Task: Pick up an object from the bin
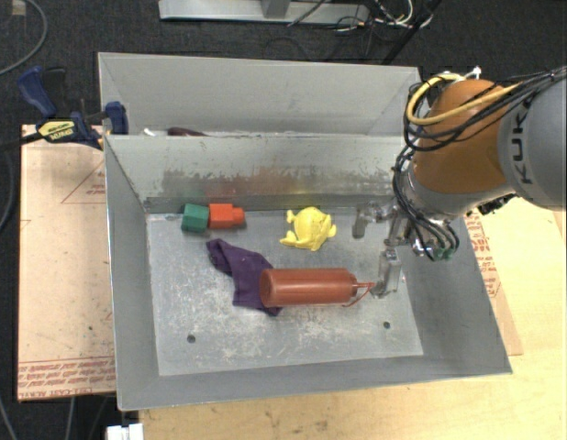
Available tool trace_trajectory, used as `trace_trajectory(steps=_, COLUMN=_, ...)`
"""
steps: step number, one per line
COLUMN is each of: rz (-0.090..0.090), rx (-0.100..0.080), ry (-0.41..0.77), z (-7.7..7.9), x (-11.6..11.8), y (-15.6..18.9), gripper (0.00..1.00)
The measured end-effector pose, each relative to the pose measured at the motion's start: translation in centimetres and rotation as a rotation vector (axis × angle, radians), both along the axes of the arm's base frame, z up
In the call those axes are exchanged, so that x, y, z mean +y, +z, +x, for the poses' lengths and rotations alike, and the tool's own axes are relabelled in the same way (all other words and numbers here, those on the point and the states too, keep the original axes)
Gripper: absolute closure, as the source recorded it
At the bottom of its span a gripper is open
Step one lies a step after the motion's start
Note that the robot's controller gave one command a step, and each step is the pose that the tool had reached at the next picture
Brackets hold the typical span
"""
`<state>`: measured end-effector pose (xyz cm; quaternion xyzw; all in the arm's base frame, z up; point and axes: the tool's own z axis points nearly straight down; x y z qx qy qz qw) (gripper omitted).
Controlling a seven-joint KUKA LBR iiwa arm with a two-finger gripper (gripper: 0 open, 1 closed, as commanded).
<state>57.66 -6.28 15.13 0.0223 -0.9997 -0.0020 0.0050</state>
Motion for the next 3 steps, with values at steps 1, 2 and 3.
trace_trajectory(steps=1, rz=-0.006, rx=-0.025, ry=0.023, z=0.4, x=2.1, y=-2.2, gripper=0.0)
trace_trajectory(steps=2, rz=0.004, rx=-0.006, ry=0.059, z=-0.6, x=4.3, y=-5.2, gripper=0.0)
trace_trajectory(steps=3, rz=-0.004, rx=-0.027, ry=-0.079, z=-3.0, x=5.4, y=-8.1, gripper=1.0)
